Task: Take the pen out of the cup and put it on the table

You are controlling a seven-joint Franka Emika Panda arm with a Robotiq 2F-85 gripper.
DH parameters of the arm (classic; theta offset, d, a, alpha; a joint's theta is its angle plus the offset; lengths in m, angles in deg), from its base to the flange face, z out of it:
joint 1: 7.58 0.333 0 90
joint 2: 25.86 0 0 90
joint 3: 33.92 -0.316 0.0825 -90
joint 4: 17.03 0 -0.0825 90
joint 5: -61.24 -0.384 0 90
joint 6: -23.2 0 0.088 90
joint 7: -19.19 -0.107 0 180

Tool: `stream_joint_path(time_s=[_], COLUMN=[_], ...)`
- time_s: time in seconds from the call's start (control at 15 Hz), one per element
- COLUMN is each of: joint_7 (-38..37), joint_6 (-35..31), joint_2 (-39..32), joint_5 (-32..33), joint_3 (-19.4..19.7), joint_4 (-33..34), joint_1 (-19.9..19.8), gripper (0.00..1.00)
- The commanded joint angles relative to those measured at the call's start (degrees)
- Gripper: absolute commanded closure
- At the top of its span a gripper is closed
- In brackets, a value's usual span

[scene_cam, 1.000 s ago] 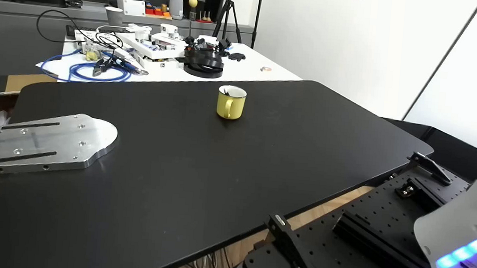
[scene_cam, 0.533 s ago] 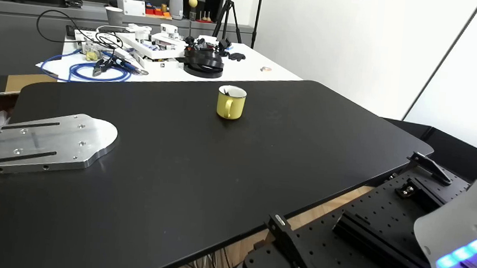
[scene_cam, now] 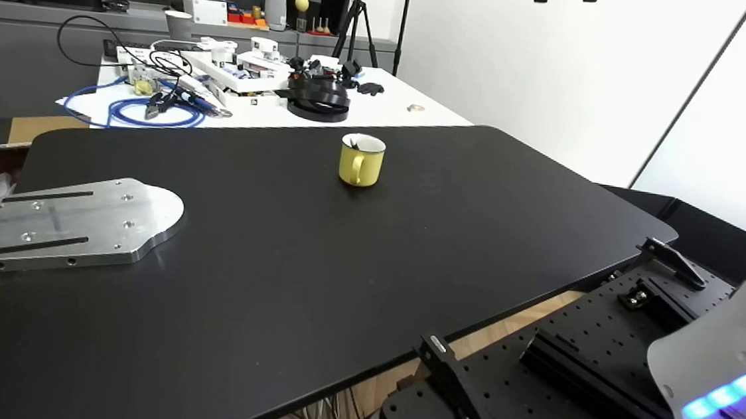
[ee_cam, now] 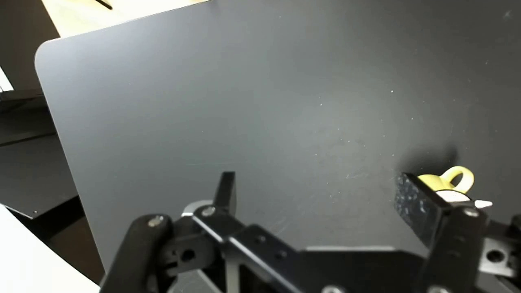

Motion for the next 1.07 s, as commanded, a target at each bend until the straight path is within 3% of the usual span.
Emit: stream_joint_path(time_s=[0.0,0.33,0.47,0.73,1.0], joint_7=[-5.09,-11.54,-15.71,-24.06,-32.25], joint_6=[-0.77,-1.03,-0.24,6.04,11.43], joint_2=[-9.09,-23.59,-29.64,-40.32,-47.82], joint_5=[0.67,-1.27,-4.92,-12.07,-17.57], joint_3=[-0.91,-1.73,-2.50,-0.90,0.21], joint_4=[7.16,19.75,26.10,38.29,46.33], joint_1=[1.56,4.92,5.29,9.36,11.36], gripper=[0.00,0.00,0.00,0.00,0.00])
